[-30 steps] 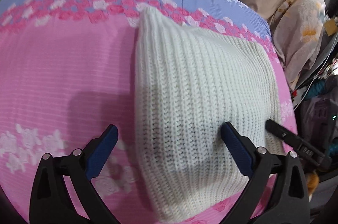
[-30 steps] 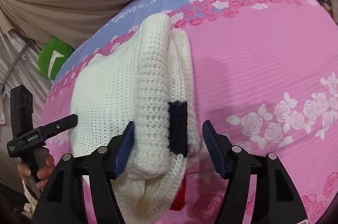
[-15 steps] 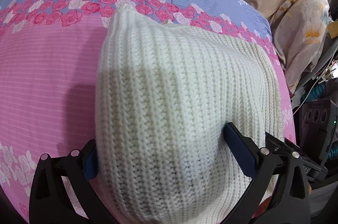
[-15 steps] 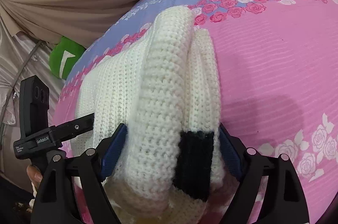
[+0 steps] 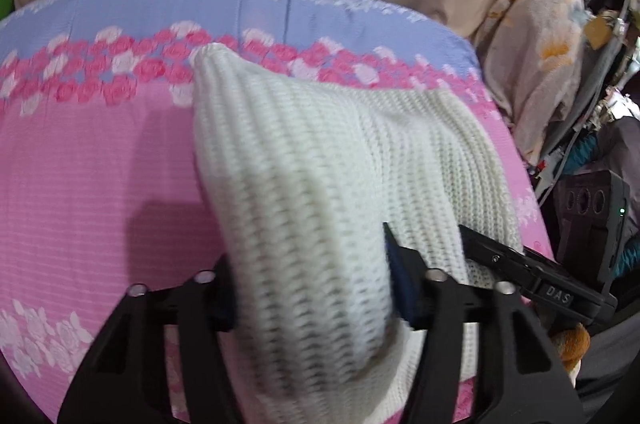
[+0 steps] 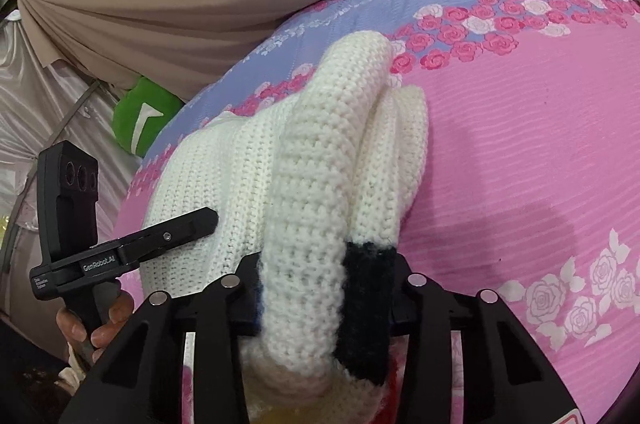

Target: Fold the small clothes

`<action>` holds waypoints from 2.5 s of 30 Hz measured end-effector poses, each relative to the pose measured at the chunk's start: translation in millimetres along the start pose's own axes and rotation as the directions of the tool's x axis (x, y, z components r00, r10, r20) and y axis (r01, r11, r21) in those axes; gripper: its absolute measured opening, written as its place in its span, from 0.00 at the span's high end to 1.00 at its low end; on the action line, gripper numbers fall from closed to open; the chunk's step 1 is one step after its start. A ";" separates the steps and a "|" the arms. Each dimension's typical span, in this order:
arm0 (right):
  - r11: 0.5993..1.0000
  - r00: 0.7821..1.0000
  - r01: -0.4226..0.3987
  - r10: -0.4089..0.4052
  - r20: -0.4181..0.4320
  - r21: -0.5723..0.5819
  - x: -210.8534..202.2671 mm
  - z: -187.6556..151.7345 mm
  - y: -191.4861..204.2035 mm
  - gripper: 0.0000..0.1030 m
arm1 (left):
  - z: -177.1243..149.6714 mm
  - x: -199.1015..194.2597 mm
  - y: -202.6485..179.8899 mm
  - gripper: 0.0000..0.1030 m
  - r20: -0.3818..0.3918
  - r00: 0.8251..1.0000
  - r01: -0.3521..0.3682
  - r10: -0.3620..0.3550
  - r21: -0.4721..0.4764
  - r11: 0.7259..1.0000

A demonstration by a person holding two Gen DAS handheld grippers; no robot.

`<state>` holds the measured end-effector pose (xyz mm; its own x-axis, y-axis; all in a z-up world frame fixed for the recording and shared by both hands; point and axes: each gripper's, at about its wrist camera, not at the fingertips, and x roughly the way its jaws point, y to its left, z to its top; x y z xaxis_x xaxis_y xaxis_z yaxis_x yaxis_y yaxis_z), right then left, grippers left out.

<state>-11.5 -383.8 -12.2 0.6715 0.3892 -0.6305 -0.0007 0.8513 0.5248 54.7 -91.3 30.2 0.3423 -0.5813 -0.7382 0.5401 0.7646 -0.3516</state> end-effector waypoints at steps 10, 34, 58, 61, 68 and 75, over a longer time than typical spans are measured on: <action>0.992 0.967 0.002 0.031 0.254 -0.128 -83.0 13.8 63.0 0.64 | 28.6 -82.2 -44.3 0.57 0.178 0.976 0.083 -0.125 0.226 0.971; 0.999 0.984 0.006 -0.012 0.176 0.032 129.0 139.7 44.5 0.56 | 113.0 -43.5 197.9 0.44 0.209 0.948 -0.219 0.238 -0.109 0.969; 0.995 0.995 0.083 -0.080 0.059 -0.063 151.3 139.6 53.1 0.86 | 66.0 -19.6 143.0 0.33 0.153 0.948 -0.293 0.278 0.078 0.953; 0.994 0.998 -0.039 0.044 0.041 -0.103 136.0 133.7 77.2 0.49 | 57.5 -34.2 147.4 0.25 0.174 0.948 -0.279 0.266 0.059 0.958; 0.992 0.992 -0.047 0.032 -0.122 -0.121 188.7 119.3 95.0 0.77 | 36.9 -4.1 167.8 0.27 0.040 0.943 -0.332 0.330 0.049 0.942; 0.983 0.992 0.066 -0.083 -0.096 -0.173 194.7 98.4 68.5 0.83 | 30.9 -2.7 183.3 0.25 0.038 0.959 -0.283 0.282 0.012 0.959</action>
<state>192.2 -284.4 -42.7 0.5948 0.3489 -0.7242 -0.0848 0.9231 0.3750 176.6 41.8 -14.5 0.5100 -0.3518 -0.7849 0.4305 0.8944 -0.1212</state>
